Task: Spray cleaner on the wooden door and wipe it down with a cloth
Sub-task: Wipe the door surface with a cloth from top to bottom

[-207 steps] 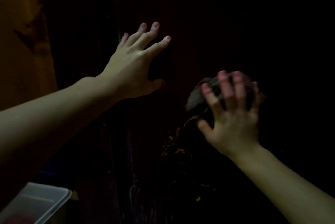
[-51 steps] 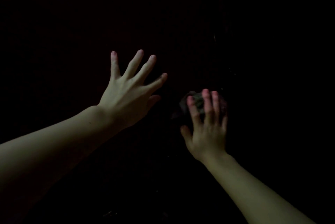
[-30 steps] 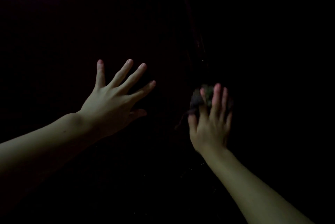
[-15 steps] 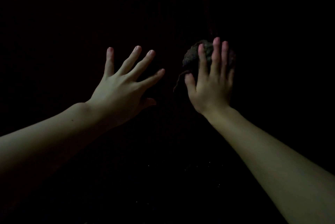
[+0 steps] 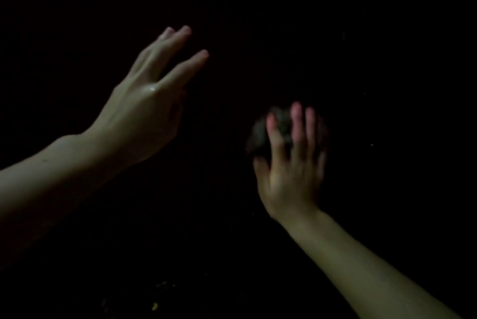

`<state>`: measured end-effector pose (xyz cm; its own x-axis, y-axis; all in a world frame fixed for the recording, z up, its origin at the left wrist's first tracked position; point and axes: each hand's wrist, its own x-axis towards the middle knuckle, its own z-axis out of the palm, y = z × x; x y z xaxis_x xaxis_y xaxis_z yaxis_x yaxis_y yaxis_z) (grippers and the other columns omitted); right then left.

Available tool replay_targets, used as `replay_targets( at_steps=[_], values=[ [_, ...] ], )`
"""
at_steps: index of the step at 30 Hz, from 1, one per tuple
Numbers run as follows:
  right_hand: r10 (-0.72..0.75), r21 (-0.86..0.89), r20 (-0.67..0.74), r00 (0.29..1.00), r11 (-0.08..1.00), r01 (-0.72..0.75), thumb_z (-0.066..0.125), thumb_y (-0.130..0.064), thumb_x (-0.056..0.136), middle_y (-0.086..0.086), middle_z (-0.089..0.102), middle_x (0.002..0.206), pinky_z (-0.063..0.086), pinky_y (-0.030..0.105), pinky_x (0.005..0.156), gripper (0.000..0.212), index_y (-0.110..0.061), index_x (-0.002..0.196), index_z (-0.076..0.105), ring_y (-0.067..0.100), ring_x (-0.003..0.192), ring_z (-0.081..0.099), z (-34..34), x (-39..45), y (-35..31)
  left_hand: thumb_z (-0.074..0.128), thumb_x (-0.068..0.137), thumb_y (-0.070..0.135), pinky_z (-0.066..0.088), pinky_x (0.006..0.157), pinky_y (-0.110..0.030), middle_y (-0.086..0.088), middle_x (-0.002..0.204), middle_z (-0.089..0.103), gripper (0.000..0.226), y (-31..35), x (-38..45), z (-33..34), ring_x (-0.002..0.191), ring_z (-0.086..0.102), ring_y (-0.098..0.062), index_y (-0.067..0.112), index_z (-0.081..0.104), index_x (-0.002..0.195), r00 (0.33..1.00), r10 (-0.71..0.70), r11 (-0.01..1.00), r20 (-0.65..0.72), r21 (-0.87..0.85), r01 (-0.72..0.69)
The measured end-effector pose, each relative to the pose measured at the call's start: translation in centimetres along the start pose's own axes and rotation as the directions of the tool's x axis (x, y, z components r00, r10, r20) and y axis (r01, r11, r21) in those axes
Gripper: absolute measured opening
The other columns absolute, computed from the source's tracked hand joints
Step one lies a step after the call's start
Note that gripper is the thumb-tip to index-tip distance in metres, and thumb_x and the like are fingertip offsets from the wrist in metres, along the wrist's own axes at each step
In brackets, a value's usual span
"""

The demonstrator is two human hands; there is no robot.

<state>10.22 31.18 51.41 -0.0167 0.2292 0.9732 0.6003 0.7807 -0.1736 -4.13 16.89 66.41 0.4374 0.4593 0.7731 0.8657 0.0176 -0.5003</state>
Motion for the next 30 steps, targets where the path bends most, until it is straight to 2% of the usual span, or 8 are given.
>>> replay_targets(
  at_steps=[4, 7, 11, 16, 20, 23, 26, 30],
  values=[
    [-0.200, -0.048, 0.050, 0.979, 0.978, 0.202, 0.038, -0.046, 0.089, 0.018, 0.020, 0.158, 0.004, 0.056, 0.117, 0.064, -0.022, 0.148, 0.037, 0.038, 0.146, 0.014, 1.4, 4.3, -7.3, 0.044, 0.092, 0.005, 0.032, 0.109, -0.052, -0.023, 0.152, 0.027, 0.047, 0.0, -2.8, 0.0, 0.143, 0.022, -0.039, 0.003, 0.046, 0.139, 0.996, -0.079, 0.997, -0.028, 0.016, 0.080],
    [-0.475, -0.026, 0.118, 0.872, 0.876, 0.481, 0.040, -0.042, 0.091, 0.013, 0.019, 0.157, 0.003, 0.056, 0.117, 0.058, -0.024, 0.146, 0.039, 0.035, 0.147, 0.013, 3.0, -0.5, -10.1, 0.037, 0.095, 0.018, 0.032, 0.109, -0.055, -0.024, 0.151, 0.030, 0.047, -0.3, -4.2, -0.1, 0.142, 0.023, -0.041, 0.002, 0.046, 0.139, 0.992, -0.121, 0.992, -0.024, 0.034, 0.122],
    [-0.574, -0.024, 0.170, 0.801, 0.810, 0.586, 0.052, -0.039, 0.090, 0.006, 0.025, 0.157, 0.012, 0.052, 0.118, 0.056, -0.028, 0.145, 0.042, 0.028, 0.148, 0.018, 3.0, -9.4, -7.3, 0.038, 0.093, 0.023, 0.024, 0.114, -0.056, -0.027, 0.149, 0.032, 0.049, -0.8, -6.0, 0.5, 0.140, 0.025, -0.044, 0.005, 0.048, 0.138, 0.997, -0.070, 0.989, 0.032, 0.135, 0.065],
    [-0.471, -0.044, 0.184, 0.863, 0.873, 0.486, 0.051, -0.029, 0.087, 0.009, 0.024, 0.156, 0.016, 0.054, 0.117, 0.059, -0.029, 0.144, 0.037, 0.029, 0.147, 0.019, 2.2, -10.7, -5.2, 0.039, 0.094, 0.032, 0.020, 0.114, -0.057, -0.029, 0.146, 0.036, 0.051, -0.2, -5.8, 1.1, 0.139, 0.026, -0.046, 0.003, 0.051, 0.134, 0.995, -0.101, 0.981, 0.018, 0.171, 0.096],
    [-0.169, -0.151, 0.126, 0.978, 0.971, 0.187, 0.048, -0.021, 0.089, 0.014, 0.021, 0.157, 0.024, 0.054, 0.111, 0.060, -0.024, 0.146, 0.030, 0.033, 0.147, 0.019, 1.6, -10.2, -4.4, 0.041, 0.092, 0.034, 0.019, 0.114, -0.059, -0.030, 0.146, 0.035, 0.053, -0.1, -6.0, 1.4, 0.139, 0.025, -0.047, 0.002, 0.051, 0.133, 0.993, -0.120, 0.977, 0.011, 0.178, 0.116],
    [0.026, -0.181, 0.116, 0.993, 0.983, -0.004, 0.040, -0.015, 0.092, 0.014, 0.018, 0.159, 0.031, 0.058, 0.110, 0.059, -0.023, 0.148, 0.026, 0.032, 0.148, 0.015, 0.7, -11.1, -2.2, 0.056, 0.088, 0.032, 0.015, 0.111, -0.064, -0.033, 0.142, 0.035, 0.050, 1.0, -5.2, 1.8, 0.137, 0.025, -0.051, 0.002, 0.053, 0.127, 0.989, -0.147, 0.974, -0.024, 0.170, 0.149],
    [-0.010, -0.165, 0.150, 0.989, 0.986, 0.035, 0.035, -0.008, 0.092, 0.013, 0.018, 0.159, 0.032, 0.057, 0.109, 0.059, -0.023, 0.148, 0.029, 0.032, 0.148, 0.016, -0.4, -11.3, 0.5, 0.067, 0.079, 0.031, 0.012, 0.111, -0.066, -0.030, 0.144, 0.034, 0.059, 3.2, -4.0, 3.2, 0.138, 0.025, -0.047, 0.007, 0.052, 0.130, 0.996, -0.090, 0.982, 0.004, 0.168, 0.088],
    [-0.053, -0.107, 0.071, 0.996, 0.992, 0.060, 0.014, -0.017, 0.104, 0.015, 0.029, 0.155, 0.034, 0.061, 0.108, 0.046, -0.021, 0.144, 0.035, 0.035, 0.145, 0.024, -1.6, -5.8, 2.8, 0.063, 0.080, 0.033, 0.013, 0.112, -0.064, -0.024, 0.153, 0.026, 0.064, 6.4, -1.1, 5.6, 0.142, 0.021, -0.041, 0.014, 0.048, 0.139, 0.999, -0.014, 0.989, 0.034, 0.148, 0.009]
  ],
)
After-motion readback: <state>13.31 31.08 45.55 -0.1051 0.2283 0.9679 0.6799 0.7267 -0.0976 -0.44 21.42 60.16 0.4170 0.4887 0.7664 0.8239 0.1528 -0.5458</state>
